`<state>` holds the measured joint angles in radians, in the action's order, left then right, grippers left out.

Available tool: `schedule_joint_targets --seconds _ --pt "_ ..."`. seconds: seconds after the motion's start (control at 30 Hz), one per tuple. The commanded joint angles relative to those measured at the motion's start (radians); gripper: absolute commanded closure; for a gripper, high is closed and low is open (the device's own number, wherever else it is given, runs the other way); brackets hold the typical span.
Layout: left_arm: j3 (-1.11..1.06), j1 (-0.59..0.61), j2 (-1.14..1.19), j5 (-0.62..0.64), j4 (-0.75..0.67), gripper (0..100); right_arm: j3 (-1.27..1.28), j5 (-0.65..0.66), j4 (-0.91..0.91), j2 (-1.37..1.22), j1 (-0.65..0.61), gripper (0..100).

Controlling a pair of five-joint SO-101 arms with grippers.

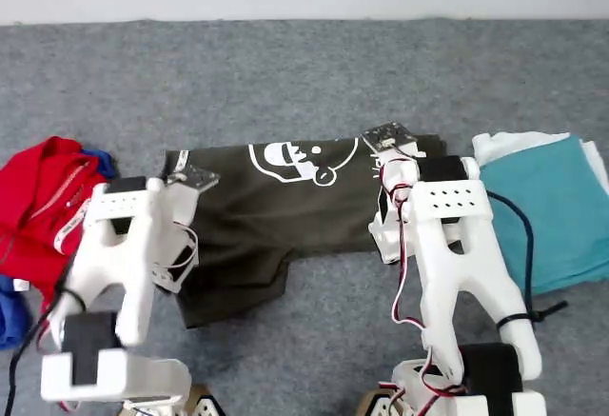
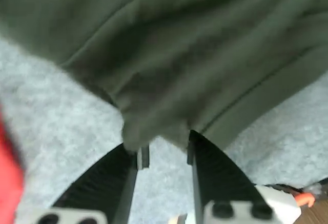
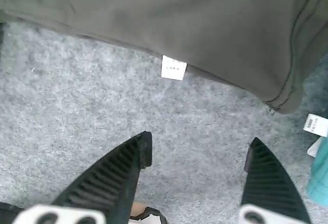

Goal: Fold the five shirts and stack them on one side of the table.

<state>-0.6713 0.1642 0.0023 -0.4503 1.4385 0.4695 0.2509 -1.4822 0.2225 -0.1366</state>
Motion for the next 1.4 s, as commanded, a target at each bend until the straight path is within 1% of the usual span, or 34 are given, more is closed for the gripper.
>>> schedule_joint_targets --seconds 0.0,0.07,0.23,0.37,0.63,0.77,1.0,1.17,1.23,1.3,1.37 --pt "0.012 -0.005 0.084 -0.009 -0.023 87 0.002 0.011 0.008 0.041 -0.008 70.3" --pt "0.018 -0.003 0.114 -0.009 -0.038 88 0.002 0.011 0.008 0.041 -0.008 70.3" --pt "0.042 -0.002 0.123 -0.009 -0.061 97 0.002 0.011 0.008 0.041 -0.008 70.3" --pt "0.082 -0.002 0.123 -0.008 -0.041 97 0.002 0.011 0.008 0.041 -0.008 70.3" --pt "0.208 -0.005 0.123 -0.008 0.078 97 0.002 0.011 0.008 0.041 -0.008 70.3" --pt "0.272 -0.006 0.123 0.028 0.12 97 0.002 0.011 0.008 0.041 -0.008 70.3" --pt "0.28 -0.006 0.126 0.031 0.13 97 0.002 0.011 0.007 0.041 -0.008 70.3" --pt "0.28 -0.009 0.13 0.026 0.216 97 0.002 0.011 0.007 0.041 -0.008 70.3" --pt "0.28 -0.009 0.13 -0.012 0.275 96 0.002 0.011 0.005 0.041 -0.008 70.3" --pt "0.282 -0.008 0.12 -0.048 0.316 93 0.002 0.011 0.005 0.041 -0.008 70.3" --pt "0.28 -0.008 0.098 -0.044 0.316 90 0.002 0.011 0.005 0.041 -0.008 70.3"
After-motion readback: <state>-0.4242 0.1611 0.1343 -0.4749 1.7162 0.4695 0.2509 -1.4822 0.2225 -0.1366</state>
